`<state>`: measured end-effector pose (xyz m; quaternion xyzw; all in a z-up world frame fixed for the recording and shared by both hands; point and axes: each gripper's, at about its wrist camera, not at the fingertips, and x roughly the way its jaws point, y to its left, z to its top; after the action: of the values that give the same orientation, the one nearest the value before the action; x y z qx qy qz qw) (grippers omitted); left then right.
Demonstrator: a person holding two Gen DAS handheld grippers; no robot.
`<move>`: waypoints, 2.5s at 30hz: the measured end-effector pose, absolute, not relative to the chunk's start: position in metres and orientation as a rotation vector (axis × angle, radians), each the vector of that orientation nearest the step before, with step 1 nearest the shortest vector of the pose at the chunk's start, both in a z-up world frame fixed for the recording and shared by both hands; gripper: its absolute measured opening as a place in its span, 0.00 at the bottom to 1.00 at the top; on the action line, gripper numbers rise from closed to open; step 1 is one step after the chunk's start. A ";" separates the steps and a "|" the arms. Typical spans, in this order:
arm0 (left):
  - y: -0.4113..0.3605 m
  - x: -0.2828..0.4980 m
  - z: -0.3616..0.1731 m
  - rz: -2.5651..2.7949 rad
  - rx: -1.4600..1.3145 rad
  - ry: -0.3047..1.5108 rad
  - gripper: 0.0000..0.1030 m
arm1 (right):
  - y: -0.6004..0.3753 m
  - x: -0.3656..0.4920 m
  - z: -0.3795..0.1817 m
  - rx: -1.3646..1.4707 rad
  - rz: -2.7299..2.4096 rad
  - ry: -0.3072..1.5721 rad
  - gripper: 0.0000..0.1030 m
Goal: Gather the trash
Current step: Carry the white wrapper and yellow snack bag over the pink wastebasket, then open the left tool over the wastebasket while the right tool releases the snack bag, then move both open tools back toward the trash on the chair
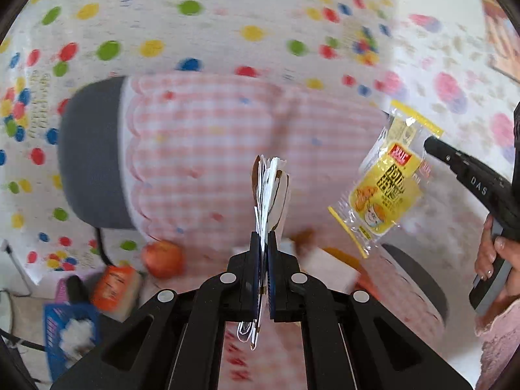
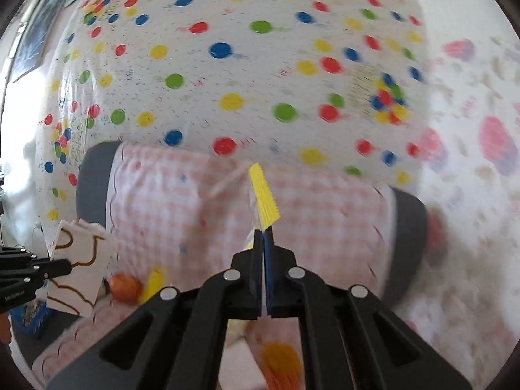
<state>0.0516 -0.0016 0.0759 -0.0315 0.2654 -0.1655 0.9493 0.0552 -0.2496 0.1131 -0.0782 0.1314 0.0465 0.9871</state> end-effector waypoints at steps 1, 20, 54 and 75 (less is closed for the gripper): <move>-0.013 0.042 0.070 -0.371 -0.059 0.555 0.04 | -0.260 0.038 0.107 -0.141 0.076 0.278 0.01; -0.165 -0.102 0.007 -0.751 0.064 0.611 0.02 | -0.352 -0.202 0.042 0.032 -0.254 0.364 0.01; -0.274 -0.157 -0.110 -0.983 0.148 0.813 0.32 | -0.410 -0.271 -0.133 0.236 -0.429 0.659 0.12; -0.190 -0.124 -0.065 -0.753 0.099 0.727 0.39 | -0.389 -0.256 -0.073 0.208 -0.340 0.559 0.34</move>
<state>-0.1244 -0.1901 -0.0648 0.0474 0.3469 -0.3596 0.8649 -0.2564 -0.3891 -0.0727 0.1019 0.2741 -0.1669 0.9416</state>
